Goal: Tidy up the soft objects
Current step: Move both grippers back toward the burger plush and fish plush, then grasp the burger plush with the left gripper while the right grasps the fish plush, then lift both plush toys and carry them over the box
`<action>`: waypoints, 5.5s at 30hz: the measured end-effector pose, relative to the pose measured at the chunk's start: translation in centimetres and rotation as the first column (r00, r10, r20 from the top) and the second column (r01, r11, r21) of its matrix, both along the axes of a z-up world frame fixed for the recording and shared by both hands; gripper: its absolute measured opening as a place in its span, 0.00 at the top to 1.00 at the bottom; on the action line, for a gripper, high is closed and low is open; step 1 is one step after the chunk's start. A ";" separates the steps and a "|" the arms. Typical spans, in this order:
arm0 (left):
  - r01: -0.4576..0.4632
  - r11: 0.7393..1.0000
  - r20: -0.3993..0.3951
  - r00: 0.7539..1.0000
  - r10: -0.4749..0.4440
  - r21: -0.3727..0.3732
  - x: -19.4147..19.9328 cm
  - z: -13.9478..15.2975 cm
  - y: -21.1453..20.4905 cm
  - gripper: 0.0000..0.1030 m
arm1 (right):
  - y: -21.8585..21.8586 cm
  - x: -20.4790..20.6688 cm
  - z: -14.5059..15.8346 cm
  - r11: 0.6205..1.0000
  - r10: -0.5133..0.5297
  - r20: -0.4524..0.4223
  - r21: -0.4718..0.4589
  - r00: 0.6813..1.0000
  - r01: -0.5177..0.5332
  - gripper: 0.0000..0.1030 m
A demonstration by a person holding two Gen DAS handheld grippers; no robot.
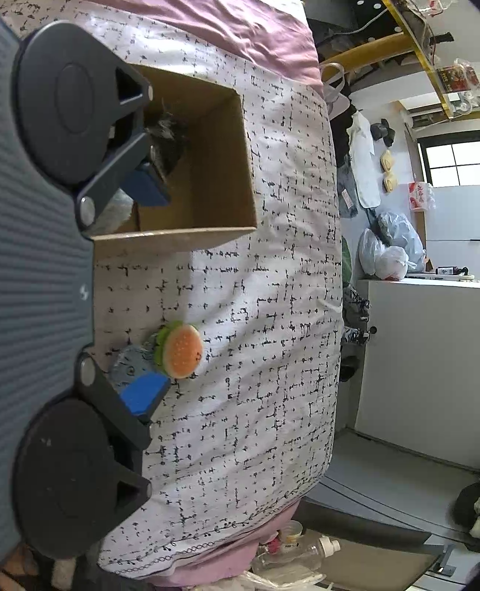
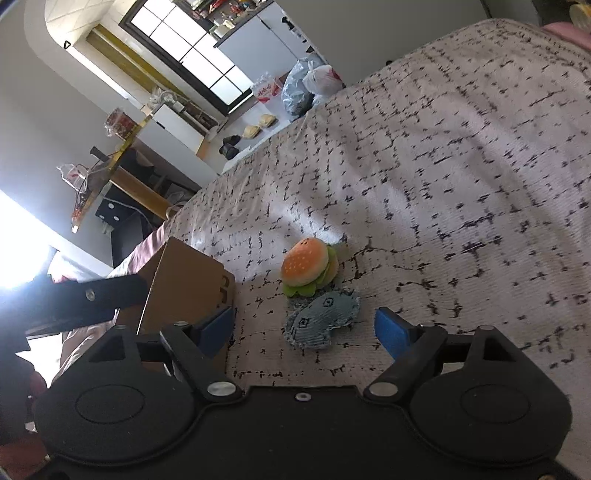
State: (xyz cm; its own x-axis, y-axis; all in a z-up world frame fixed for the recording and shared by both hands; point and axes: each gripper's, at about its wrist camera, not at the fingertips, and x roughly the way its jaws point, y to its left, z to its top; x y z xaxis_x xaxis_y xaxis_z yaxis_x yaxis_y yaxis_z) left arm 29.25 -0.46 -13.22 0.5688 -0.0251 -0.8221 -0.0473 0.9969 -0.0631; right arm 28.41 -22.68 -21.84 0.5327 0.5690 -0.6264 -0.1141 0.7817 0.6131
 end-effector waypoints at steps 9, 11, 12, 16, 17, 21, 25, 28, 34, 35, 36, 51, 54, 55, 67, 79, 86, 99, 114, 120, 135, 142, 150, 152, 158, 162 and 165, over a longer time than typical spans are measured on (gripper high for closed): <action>-0.048 0.999 0.018 0.999 0.049 -0.023 1.3 -0.4 0.3 0.10 | 1.7 1.3 -1.6 1.000 0.006 -0.040 -0.001 0.999 -0.006 0.30; -0.056 0.998 0.025 0.998 0.056 -0.005 1.6 -0.4 0.3 0.10 | 1.9 1.5 -1.9 1.000 0.006 -0.047 -0.004 0.999 -0.006 0.33; -0.050 0.999 0.025 0.998 0.050 0.000 1.8 -0.4 0.3 0.10 | 2.0 1.6 -2.1 1.000 0.003 -0.051 -0.006 0.999 -0.003 0.38; -0.022 0.999 0.007 1.000 0.022 -0.035 2.7 -0.6 0.0 0.10 | 1.9 1.9 -3.0 1.000 -0.013 -0.077 -0.011 0.997 0.012 0.66; -0.018 0.998 0.002 1.000 0.018 -0.053 2.9 -0.7 -0.1 0.10 | 1.7 2.0 -3.3 1.000 -0.014 -0.084 -0.007 0.996 0.014 0.75; -0.005 0.999 -0.004 1.000 0.004 -0.040 3.6 -1.4 -0.8 0.10 | 1.0 1.9 -3.5 1.000 -0.025 -0.085 0.010 0.996 0.026 0.96; 0.010 1.000 -0.014 1.000 -0.010 -0.027 4.4 -2.0 -1.4 0.10 | 0.0 1.5 -3.3 0.999 -0.029 -0.062 0.014 0.998 0.030 1.00; 0.024 1.000 -0.026 0.999 -0.024 -0.021 5.0 -2.6 -2.0 0.10 | -0.6 1.4 -3.2 0.999 -0.039 -0.065 0.027 0.997 0.041 1.00; 0.052 0.999 -0.057 0.997 -0.052 -0.011 6.4 -3.8 -2.8 0.10 | 0.0 1.9 -3.7 0.995 -0.043 -0.126 0.081 0.991 0.053 0.58; 0.053 0.998 -0.063 0.997 -0.054 -0.017 6.6 -4.0 -2.9 0.10 | 0.3 1.8 -3.6 0.995 -0.038 -0.110 0.092 0.993 0.049 0.48; 0.061 0.998 -0.070 0.996 -0.062 -0.025 6.8 -4.2 -3.0 0.10 | 0.6 1.8 -3.5 0.995 -0.038 -0.106 0.091 0.994 0.048 0.44; 0.056 0.994 -0.089 0.994 -0.065 -0.095 8.2 -5.3 -2.4 0.20 | 4.3 3.6 -3.5 0.993 -0.068 -0.080 -0.099 0.994 0.060 0.68; 0.061 0.994 -0.096 0.993 -0.069 -0.092 8.5 -5.7 -2.4 0.20 | 4.4 3.8 -3.5 0.991 -0.037 -0.065 -0.127 0.997 0.028 0.73; 0.068 0.994 -0.097 0.992 -0.076 -0.083 8.5 -5.8 -2.5 0.20 | 4.4 3.8 -3.5 0.991 -0.031 -0.062 -0.130 0.998 0.023 0.75; 0.137 0.989 -0.128 0.981 -0.143 -0.051 9.1 -7.3 -4.6 0.20 | 1.1 2.6 -2.3 0.988 -0.080 -0.050 -0.134 0.996 0.073 0.84; 0.107 0.992 -0.207 0.971 -0.118 -0.062 9.5 -10.9 -5.4 0.32 | -2.1 1.5 -1.5 0.969 -0.147 -0.016 -0.204 0.989 0.141 0.82; 0.070 0.995 -0.191 0.978 -0.083 -0.072 9.5 -11.3 -5.0 0.48 | -2.0 0.8 -1.0 0.968 -0.141 0.012 -0.211 0.990 0.140 0.38; 0.091 0.986 -0.118 0.987 -0.107 -0.137 7.9 -8.6 -4.1 0.51 | -1.1 1.1 -1.7 0.967 -0.113 -0.022 -0.230 0.993 0.105 0.76; 0.148 0.974 0.001 0.989 -0.150 -0.170 2.8 -3.2 -3.0 0.51 | -1.4 -2.1 3.5 0.956 -0.134 0.081 -0.253 0.988 0.150 0.82; 0.178 0.969 0.055 0.984 -0.171 -0.171 0.6 -1.0 -3.1 0.51 | -1.2 -3.3 5.4 0.953 -0.143 0.115 -0.253 0.983 0.168 0.82; 0.206 0.956 0.151 0.973 -0.177 -0.209 -3.1 2.8 -1.2 0.51 | 0.3 -5.4 8.8 0.953 -0.114 0.190 -0.255 0.975 0.161 0.82; 0.190 0.959 0.169 0.973 -0.156 -0.211 -3.8 3.5 0.8 0.50 | 1.8 -5.7 9.8 0.953 -0.107 0.218 -0.255 0.970 0.162 0.82; 0.123 0.967 0.183 0.980 -0.083 -0.221 -4.2 3.7 4.4 0.50 | 4.6 -5.6 10.5 0.963 -0.070 0.240 -0.237 0.968 0.129 0.82; 0.105 0.969 0.189 0.980 -0.062 -0.225 -4.3 3.8 5.5 0.50 | 5.5 -5.6 10.7 0.966 -0.060 0.246 -0.232 0.967 0.119 0.82; 0.045 0.970 0.194 0.981 0.003 -0.240 -4.5 4.0 9.2 0.50 | 8.0 -5.3 11.2 0.969 -0.026 0.262 -0.229 0.965 0.088 0.82; 0.017 0.972 0.196 0.980 0.031 -0.236 -4.7 3.7 11.1 0.50 | 10.0 -5.1 11.4 0.971 0.007 0.268 -0.233 0.963 0.058 0.82; -0.006 0.970 0.188 0.981 0.054 -0.244 -4.7 3.3 12.3 0.50 | 11.6 -4.8 11.6 0.971 0.036 0.272 -0.238 0.962 0.031 0.82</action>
State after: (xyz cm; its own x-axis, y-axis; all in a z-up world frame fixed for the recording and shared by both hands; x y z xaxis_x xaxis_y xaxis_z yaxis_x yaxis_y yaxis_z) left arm 24.52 11.87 -9.93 0.7189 -0.1896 -0.6688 -0.0400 0.9492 -0.3121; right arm 23.59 -11.13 -10.28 0.7008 0.4231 -0.5744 -0.2527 0.9001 0.3548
